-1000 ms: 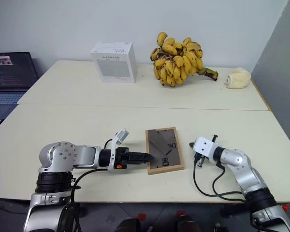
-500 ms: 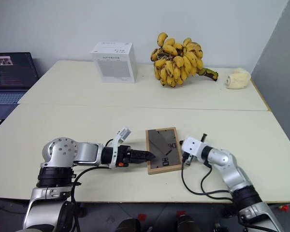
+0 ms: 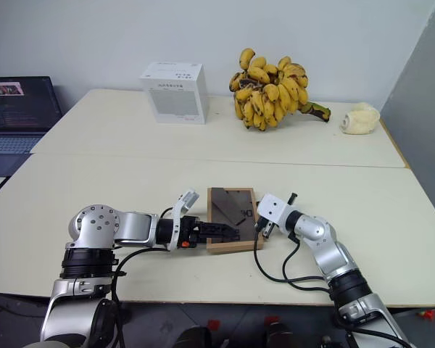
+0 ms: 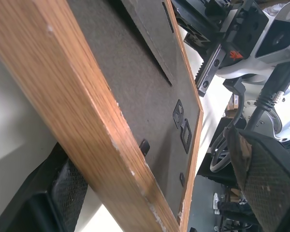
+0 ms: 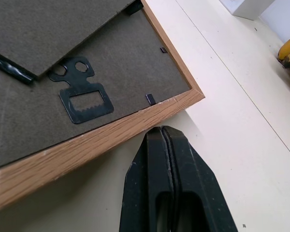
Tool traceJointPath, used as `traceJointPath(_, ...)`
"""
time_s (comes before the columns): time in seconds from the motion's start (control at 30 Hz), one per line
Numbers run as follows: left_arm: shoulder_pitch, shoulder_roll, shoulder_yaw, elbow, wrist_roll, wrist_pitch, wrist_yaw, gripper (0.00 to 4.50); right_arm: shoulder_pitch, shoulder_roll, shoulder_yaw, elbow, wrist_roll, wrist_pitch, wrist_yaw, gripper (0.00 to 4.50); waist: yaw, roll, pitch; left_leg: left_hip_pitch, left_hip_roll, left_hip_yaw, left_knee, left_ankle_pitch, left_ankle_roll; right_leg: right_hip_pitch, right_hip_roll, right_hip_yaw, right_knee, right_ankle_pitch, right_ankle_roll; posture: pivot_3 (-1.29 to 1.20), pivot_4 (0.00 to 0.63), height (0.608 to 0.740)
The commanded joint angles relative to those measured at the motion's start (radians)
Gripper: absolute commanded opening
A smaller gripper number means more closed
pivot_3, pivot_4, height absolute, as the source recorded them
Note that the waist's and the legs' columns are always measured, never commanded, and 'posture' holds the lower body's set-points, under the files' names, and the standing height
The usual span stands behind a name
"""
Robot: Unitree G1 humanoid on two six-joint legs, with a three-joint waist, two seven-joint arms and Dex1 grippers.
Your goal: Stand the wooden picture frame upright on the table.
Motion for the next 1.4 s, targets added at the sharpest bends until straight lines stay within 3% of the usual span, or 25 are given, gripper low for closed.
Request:
traceJointPath(0.03, -0.007, 0.006, 0.015, -0.001, -0.028, 0.004, 0.013, 4.44, -0.022, 0.001, -0.006, -0.001, -0.001, -0.011, -0.017, 0.00, 0.000, 0.000, 0.000, 0.000, 0.000, 0.000, 0.000, 0.000, 0.000, 0.000, 0.000, 0.000, 0.000, 0.000, 0.000, 0.00, 0.150, 0.740)
traceJointPath(0.23, -0.010, 0.004, 0.035, 0.009, -0.060, 0.004, 0.022, 4.44, -0.017, -0.021, -0.015, 0.017, 0.000, -0.028, -0.020, 0.00, 0.000, 0.000, 0.000, 0.000, 0.000, 0.000, 0.000, 0.000, 0.000, 0.000, 0.000, 0.000, 0.000, 0.000, 0.000, 0.00, 0.150, 0.740)
traceJointPath(0.6, -0.034, -0.022, 0.057, 0.020, -0.077, 0.004, 0.033, 1.93, -0.034, -0.013, -0.014, 0.027, 0.004, -0.026, -0.035, 0.00, -0.001, 0.000, 0.000, -0.001, 0.000, 0.000, -0.001, 0.000, 0.000, -0.001, 0.000, 0.000, 0.000, 0.000, 0.000, 0.00, 0.150, 0.740)
traceJointPath(0.73, -0.039, -0.026, 0.067, 0.024, -0.084, 0.004, 0.033, 1.32, -0.040, -0.012, -0.014, 0.035, 0.004, -0.031, -0.039, 0.00, -0.001, 0.000, 0.000, -0.001, 0.000, 0.000, -0.001, 0.000, 0.000, -0.001, 0.000, 0.000, 0.000, 0.000, 0.000, 0.00, 0.150, 0.740)
traceJointPath(1.0, -0.020, -0.031, 0.074, -0.059, -0.027, -0.044, 0.019, 1.28, -0.026, -0.053, -0.039, 0.031, 0.008, -0.044, -0.041, 0.00, -0.001, 0.000, 0.000, -0.002, 0.000, 0.000, -0.001, 0.000, 0.000, -0.001, 0.000, 0.000, -0.001, 0.000, 0.000, 0.00, 0.150, 0.740)
traceJointPath(1.23, 0.037, 0.057, -0.024, -0.183, 0.123, -0.275, -0.116, 1.28, 0.065, -0.201, -0.147, -0.090, 0.070, -0.017, 0.013, 0.00, 0.001, 0.000, 0.000, -0.002, -0.001, 0.000, -0.002, 0.000, 0.000, -0.002, 0.000, 0.000, -0.002, 0.000, 0.000, 0.00, 0.150, 0.740)
traceJointPath(1.4, 0.055, 0.066, -0.043, -0.218, 0.206, -0.435, -0.174, 1.28, 0.091, -0.244, -0.221, -0.195, 0.163, 0.066, 0.067, 0.93, -0.003, 0.001, 0.001, -0.002, -0.001, 0.000, -0.002, 0.000, 0.000, -0.002, 0.000, 0.000, -0.002, 0.000, 0.000, 0.00, 0.150, 0.740)
